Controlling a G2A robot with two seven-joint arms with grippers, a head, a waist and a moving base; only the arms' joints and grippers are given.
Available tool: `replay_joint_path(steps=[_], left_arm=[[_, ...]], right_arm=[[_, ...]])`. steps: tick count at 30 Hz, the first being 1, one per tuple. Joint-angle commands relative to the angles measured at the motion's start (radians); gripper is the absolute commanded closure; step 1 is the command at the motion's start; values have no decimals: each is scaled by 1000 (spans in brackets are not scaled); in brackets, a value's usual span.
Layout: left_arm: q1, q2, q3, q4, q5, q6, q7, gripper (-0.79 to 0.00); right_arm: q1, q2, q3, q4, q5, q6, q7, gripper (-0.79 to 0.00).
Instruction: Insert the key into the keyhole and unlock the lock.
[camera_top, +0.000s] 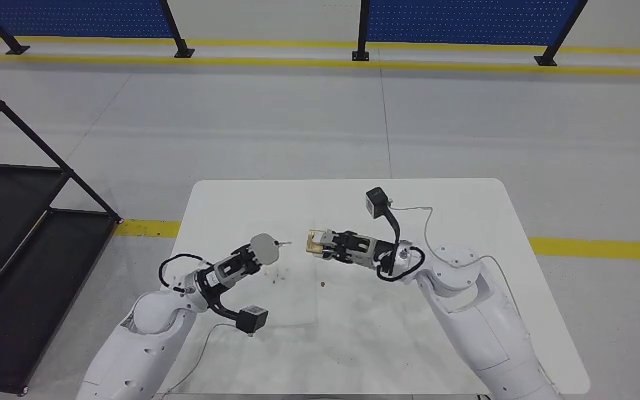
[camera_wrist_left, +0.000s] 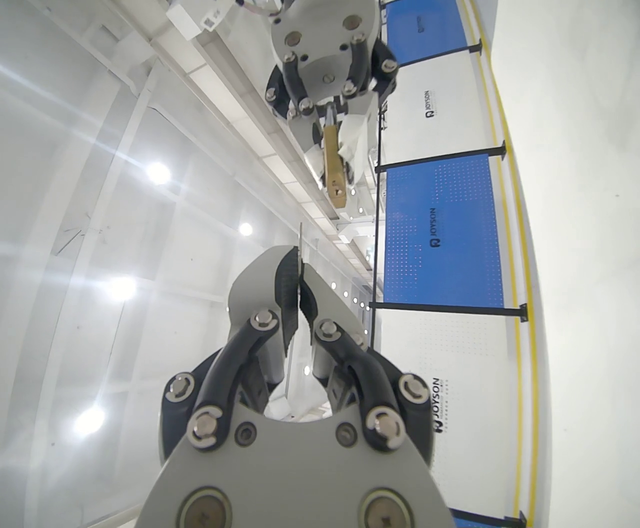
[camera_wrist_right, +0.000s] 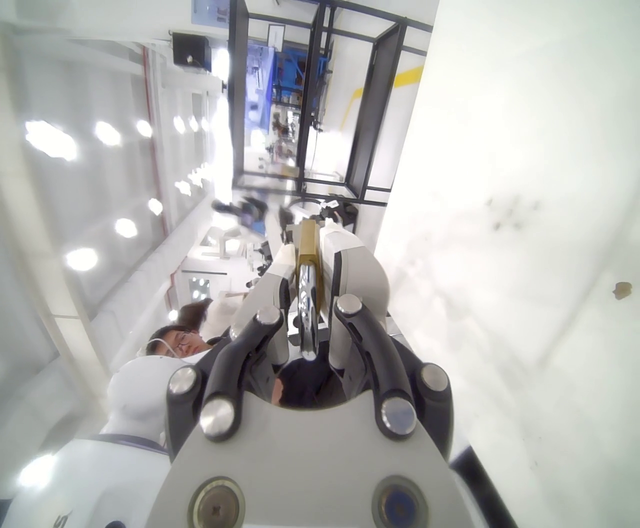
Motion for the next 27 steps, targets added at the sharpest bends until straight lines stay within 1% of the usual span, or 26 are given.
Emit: replay_joint_path(steps=[1,8,19,27], left_arm=[[3,-1,2,-2,14,0,-18,0],[1,-5,20,-1,67,2,-51,0],[-3,-5,30,5,73,5,-39,0],[-4,-6,39,5,74,8,-36,0]], right_arm=[[-5,2,-1,-7,-13,2,-8,0],[-19,6,-6,-30,-28,14,-26,0],[-5,10,-15,-32,2,26,16,0],[7,13,-22,-30,5,37,13,0]])
